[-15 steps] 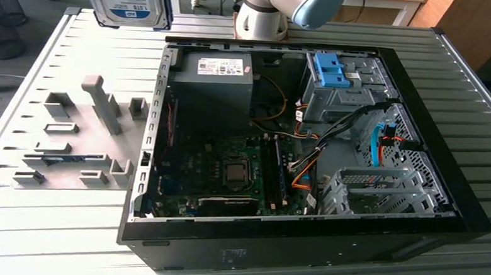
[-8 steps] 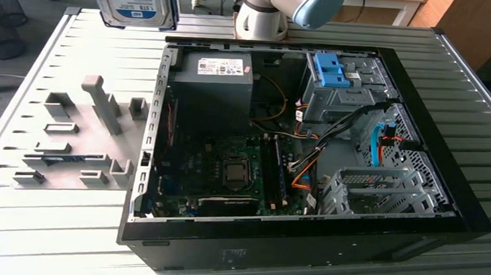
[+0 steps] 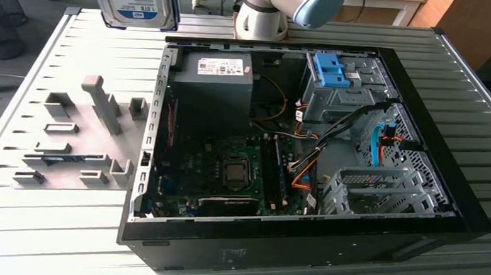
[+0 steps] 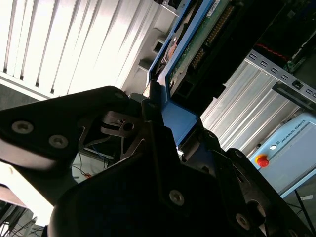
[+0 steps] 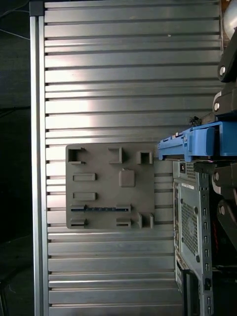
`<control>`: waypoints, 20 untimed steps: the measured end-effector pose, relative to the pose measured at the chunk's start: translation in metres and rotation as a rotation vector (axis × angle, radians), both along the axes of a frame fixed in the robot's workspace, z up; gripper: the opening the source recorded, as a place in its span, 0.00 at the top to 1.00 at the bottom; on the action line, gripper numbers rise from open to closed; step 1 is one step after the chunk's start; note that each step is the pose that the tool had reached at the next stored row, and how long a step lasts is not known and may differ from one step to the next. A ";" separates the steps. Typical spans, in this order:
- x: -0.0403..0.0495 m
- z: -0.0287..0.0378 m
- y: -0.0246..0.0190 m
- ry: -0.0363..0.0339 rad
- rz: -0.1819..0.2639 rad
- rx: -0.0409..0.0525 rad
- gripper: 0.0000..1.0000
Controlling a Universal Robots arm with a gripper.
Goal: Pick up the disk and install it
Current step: 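Pick up the disk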
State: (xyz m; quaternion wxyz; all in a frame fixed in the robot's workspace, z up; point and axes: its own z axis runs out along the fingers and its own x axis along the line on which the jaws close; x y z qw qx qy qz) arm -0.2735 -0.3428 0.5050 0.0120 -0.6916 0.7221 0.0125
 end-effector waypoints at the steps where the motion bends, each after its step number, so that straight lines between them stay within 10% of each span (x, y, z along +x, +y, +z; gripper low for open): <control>1: 0.0000 0.0000 -0.0015 0.0000 0.000 0.0000 0.63; 6: 0.0000 0.0000 -0.0124 0.0000 0.000 0.0000 0.63; 20: 0.0160 0.0000 -0.0127 0.0001 0.000 0.0000 0.63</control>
